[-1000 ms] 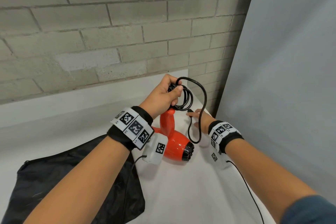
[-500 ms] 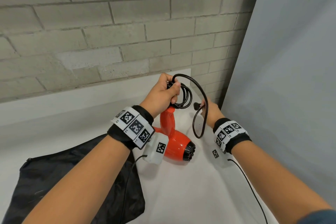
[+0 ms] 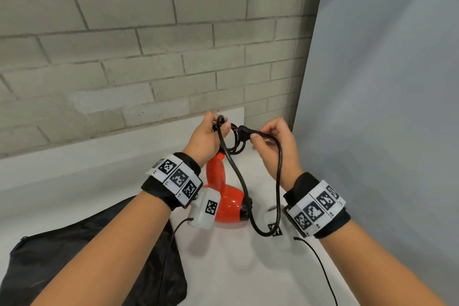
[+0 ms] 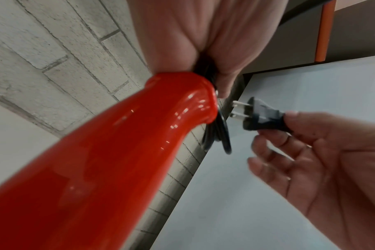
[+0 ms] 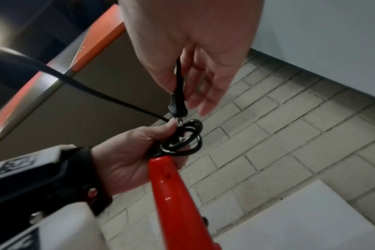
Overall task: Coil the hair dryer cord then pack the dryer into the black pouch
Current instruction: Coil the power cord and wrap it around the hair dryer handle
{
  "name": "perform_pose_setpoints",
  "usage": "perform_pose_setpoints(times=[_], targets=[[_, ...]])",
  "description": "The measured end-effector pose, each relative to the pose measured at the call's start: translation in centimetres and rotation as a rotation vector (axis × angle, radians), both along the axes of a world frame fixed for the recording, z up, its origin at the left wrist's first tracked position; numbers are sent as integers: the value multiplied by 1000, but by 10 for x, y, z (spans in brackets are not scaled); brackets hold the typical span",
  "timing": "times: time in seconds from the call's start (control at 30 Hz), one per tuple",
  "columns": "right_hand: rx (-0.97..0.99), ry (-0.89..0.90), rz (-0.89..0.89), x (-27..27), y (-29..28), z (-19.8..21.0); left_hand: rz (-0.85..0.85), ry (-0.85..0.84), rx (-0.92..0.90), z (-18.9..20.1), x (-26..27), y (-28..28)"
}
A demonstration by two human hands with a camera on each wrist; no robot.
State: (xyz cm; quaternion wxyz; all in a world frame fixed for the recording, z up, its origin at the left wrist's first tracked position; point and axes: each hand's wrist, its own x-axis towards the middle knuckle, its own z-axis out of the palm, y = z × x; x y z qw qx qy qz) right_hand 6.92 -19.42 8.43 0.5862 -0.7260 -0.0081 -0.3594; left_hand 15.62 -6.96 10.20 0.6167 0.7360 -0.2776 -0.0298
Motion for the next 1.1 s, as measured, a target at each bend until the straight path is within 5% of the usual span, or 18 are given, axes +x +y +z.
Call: perform_pose_setpoints(times=[0.37, 0.53, 0.77, 0.93, 1.1], targets=[[-331, 127, -200, 16, 14, -14, -101, -7, 104, -4, -2, -2], [-297, 222, 51, 32, 15, -6, -152, -22, 64, -7, -5, -1], [-474, 396, 142, 18, -14, -33, -206, 95, -82, -6, 0, 10], [-543, 752, 24, 14, -30, -64, -138, 61, -116, -6, 3, 8], [-485, 1159, 157, 2, -28, -77, -86, 66, -192, -4, 12, 8]])
